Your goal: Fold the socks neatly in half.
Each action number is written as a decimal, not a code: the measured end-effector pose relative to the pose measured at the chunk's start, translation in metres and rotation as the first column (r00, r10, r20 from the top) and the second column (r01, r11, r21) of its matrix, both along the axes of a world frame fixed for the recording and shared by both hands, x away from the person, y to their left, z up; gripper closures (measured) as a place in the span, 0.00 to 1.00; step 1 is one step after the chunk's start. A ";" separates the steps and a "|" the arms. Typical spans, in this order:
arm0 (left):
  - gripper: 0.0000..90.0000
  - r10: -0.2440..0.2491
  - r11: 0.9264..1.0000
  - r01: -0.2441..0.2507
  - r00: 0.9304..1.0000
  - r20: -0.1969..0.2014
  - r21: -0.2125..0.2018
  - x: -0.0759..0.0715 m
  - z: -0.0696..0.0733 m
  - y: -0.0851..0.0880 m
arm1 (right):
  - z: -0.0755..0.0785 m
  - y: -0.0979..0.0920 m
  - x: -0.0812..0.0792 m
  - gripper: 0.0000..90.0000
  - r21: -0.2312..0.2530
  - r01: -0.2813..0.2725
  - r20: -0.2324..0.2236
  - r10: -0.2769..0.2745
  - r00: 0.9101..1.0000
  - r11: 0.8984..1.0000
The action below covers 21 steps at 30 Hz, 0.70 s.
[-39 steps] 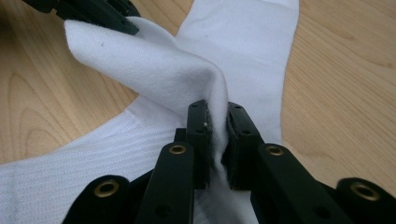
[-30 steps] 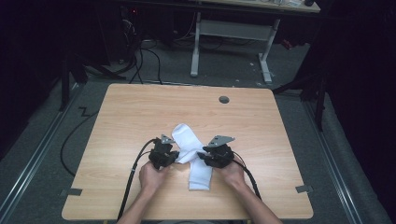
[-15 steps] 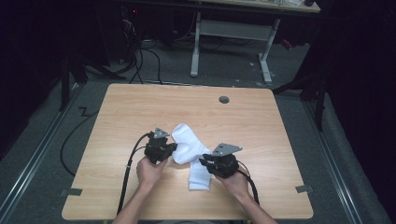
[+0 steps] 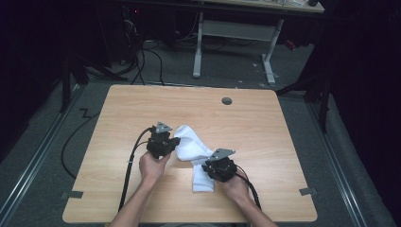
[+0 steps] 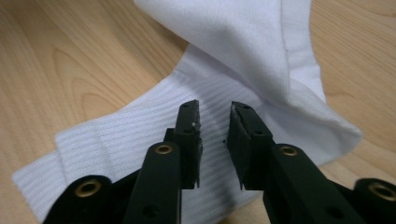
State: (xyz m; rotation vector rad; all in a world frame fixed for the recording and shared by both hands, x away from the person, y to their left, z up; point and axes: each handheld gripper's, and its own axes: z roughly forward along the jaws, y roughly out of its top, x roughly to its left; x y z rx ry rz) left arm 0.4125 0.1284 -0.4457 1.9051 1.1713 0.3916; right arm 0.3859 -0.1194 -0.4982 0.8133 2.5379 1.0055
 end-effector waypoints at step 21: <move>0.98 0.029 0.998 -0.029 0.999 0.014 -0.047 0.003 0.003 0.008 | 0.010 -0.013 0.006 0.99 0.024 -0.025 0.005 0.025 1.000 0.999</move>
